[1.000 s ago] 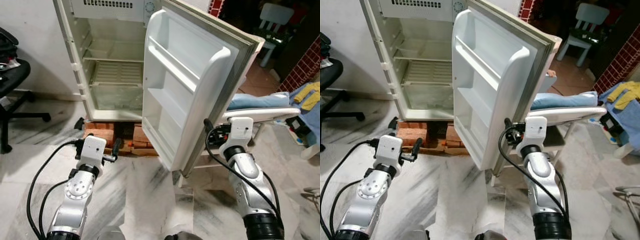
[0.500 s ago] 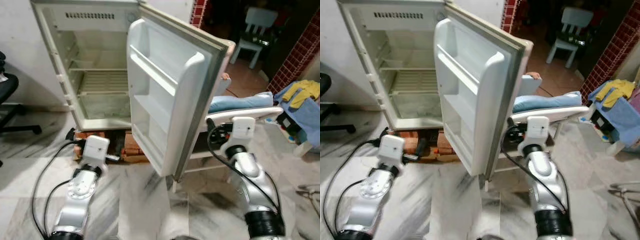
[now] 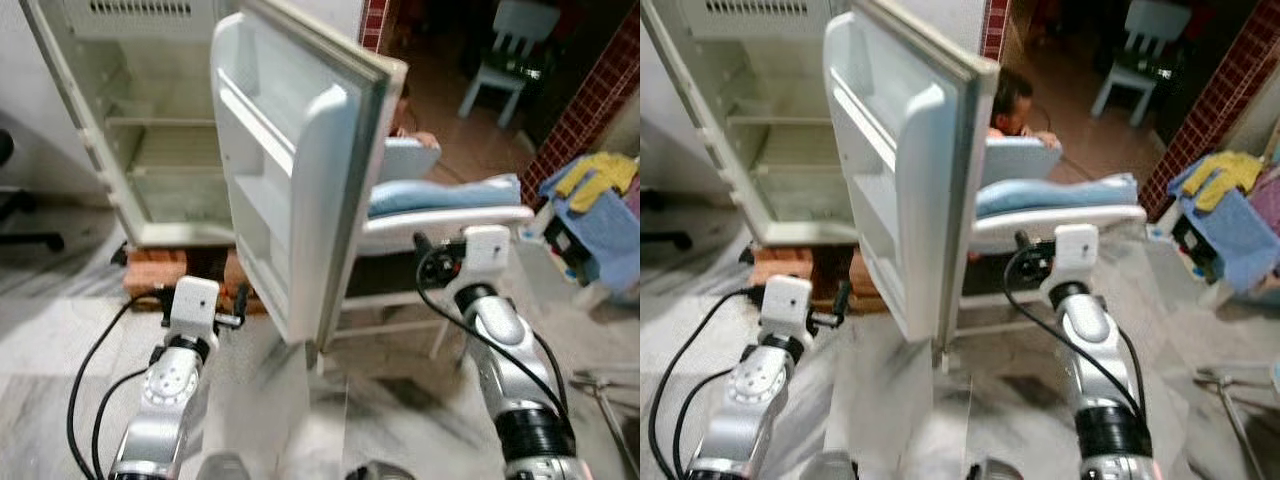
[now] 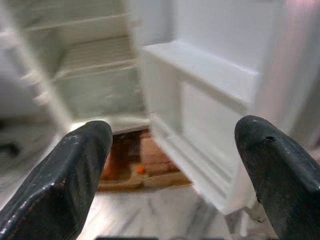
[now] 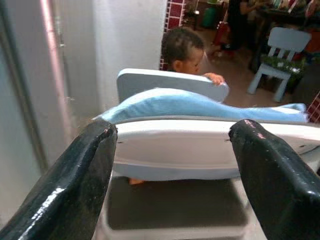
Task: Restocking fridge
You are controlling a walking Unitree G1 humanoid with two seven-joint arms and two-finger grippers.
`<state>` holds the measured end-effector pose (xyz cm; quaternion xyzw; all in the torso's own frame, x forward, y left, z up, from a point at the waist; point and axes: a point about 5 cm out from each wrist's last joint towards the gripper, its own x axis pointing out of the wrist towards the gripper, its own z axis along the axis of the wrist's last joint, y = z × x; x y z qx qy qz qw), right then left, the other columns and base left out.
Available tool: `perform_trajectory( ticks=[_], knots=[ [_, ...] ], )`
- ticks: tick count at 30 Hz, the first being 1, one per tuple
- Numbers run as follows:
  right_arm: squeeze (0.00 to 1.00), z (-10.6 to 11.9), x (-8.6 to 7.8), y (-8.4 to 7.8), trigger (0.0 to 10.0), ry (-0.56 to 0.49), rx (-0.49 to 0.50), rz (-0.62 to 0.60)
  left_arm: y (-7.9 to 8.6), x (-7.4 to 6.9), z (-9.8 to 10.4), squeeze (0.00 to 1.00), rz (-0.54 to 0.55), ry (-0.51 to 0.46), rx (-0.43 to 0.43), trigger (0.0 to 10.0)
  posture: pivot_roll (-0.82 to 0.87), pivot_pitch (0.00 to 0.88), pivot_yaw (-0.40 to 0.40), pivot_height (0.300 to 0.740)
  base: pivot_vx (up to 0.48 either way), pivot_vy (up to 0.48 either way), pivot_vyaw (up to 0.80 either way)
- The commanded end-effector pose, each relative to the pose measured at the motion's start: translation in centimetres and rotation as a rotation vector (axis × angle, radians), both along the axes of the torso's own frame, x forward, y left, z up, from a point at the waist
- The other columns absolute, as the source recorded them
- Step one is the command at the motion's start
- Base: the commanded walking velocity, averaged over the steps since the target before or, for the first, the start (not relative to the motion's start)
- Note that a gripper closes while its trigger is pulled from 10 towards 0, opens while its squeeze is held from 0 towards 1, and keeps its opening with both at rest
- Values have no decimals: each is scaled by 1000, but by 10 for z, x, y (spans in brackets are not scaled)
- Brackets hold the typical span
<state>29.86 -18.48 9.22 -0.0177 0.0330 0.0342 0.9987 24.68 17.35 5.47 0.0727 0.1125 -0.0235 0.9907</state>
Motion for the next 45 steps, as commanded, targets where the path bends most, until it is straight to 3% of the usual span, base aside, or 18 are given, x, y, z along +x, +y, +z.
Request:
perform_trajectory(
  ticks=[1,2,4,11,16,23,24,31,35,36,37,38,39,41,45],
  knots=[
    [0,9,7,11,10000,-36,9,35,15,-2,0,0,87,26,-22,10000,144,0,-68,740,0,0,794],
    [0,10,10,13,10000,-39,17,38,20,-4,-4,0,147,69,-84,10000,153,0,-69,740,0,0,800],
    [0,12,15,18,10000,-46,23,53,24,-4,-6,0,162,92,-132,10000,153,0,-69,740,0,0,800],
    [0,21,31,26,10000,-67,36,76,26,-8,-5,0,148,93,-95,10000,178,0,-74,740,0,0,759],
    [0,25,40,25,10000,-71,15,49,24,-11,-3,0,134,102,-97,10000,186,0,-77,740,0,0,0],
    [24,19,27,16,10000,-66,23,42,23,-17,0,0,78,96,-109,10000,185,0,-78,740,0,0,0],
    [1000,14,20,13,10000,-53,23,31,23,-17,-1,0,75,100,-105,10000,178,0,-76,740,0,0,0],
    [1000,-3,-19,12,10000,15,58,33,21,-16,-2,0,53,109,-97,10000,155,0,-68,740,0,-432,0],
    [961,-10,-29,14,10000,39,50,29,19,-15,-2,0,36,114,-95,10000,146,0,-63,740,124,-231,0],
    [894,-10,-29,14,10000,38,50,27,18,-14,-2,0,31,111,-94,10000,144,0,-62,740,292,0,0],
    [533,-10,-29,14,10000,37,49,26,18,-14,-2,0,27,108,-94,10000,144,0,-62,740,401,0,0],
    [533,-8,-28,14,10000,38,50,25,18,-14,-2,0,25,108,-93,10000,142,0,-61,740,401,0,0],
    [239,-7,-28,14,10000,36,51,24,18,-14,-2,0,21,108,-94,10000,142,0,-61,740,439,0,0],
    [0,-2,-23,15,10000,25,53,27,16,-13,-1,0,16,102,-102,10000,146,0,-66,740,471,0,0],
    [0,2,-21,17,10000,21,50,44,17,-13,0,0,32,96,-108,10000,154,0,-73,740,469,0,0]
  ],
)
